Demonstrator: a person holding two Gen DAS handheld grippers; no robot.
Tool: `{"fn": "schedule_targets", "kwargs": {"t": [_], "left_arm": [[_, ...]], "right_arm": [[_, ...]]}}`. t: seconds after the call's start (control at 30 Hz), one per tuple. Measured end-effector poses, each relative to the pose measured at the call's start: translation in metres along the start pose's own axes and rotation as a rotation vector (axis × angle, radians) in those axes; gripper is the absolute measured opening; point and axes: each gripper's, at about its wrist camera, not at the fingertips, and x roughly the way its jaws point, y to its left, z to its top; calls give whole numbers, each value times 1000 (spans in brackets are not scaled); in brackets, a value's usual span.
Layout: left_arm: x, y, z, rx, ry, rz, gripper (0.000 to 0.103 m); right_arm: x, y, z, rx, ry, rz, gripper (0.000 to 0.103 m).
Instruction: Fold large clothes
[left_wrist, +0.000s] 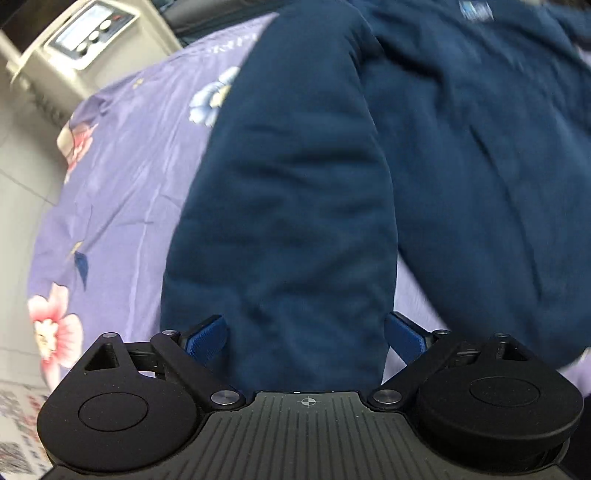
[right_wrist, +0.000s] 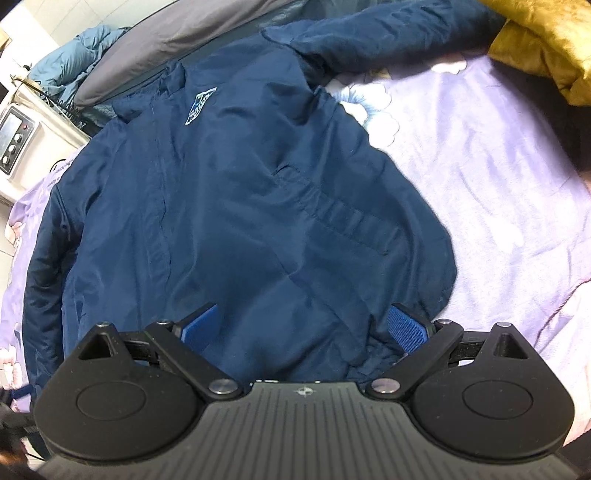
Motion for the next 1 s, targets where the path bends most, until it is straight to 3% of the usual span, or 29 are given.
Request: {"fn": "schedule_targets", "kwargs": {"t": [0.13, 0.3, 0.33, 0.37, 0.47, 0.57, 0.7, 0.8, 0.9, 1.0], "left_arm": [[21, -12, -7, 58, 40, 98, 103], [30, -11, 4, 6, 36, 168, 103], [30, -10, 6, -4, 30, 169, 97], [27, -8, 8, -12, 22, 185, 56], [9, 16, 20, -78, -40, 284, 53], [1, 73, 39, -192, -72, 392, 51], [3, 183, 72, -413, -106, 511, 50], [12, 246, 102, -593, -124, 462, 53], [45, 253, 132, -530, -54, 493, 64], [74, 241, 149, -521, 11, 489, 89]], "right_arm": [[7, 7, -2, -23, 27, 1, 97], [4, 16, -2, -64, 17, 2, 97], [4, 16, -2, -66, 17, 0, 97], [4, 15, -2, -65, 21, -3, 97], [2, 13, -3, -54, 18, -11, 97], [0, 9, -4, -43, 10, -15, 97], [0, 5, -4, -33, 12, -30, 97], [-4, 6, -2, -39, -5, -44, 97], [-5, 5, -1, -36, -10, -60, 97], [-9, 1, -2, -24, -21, -77, 97]]}}
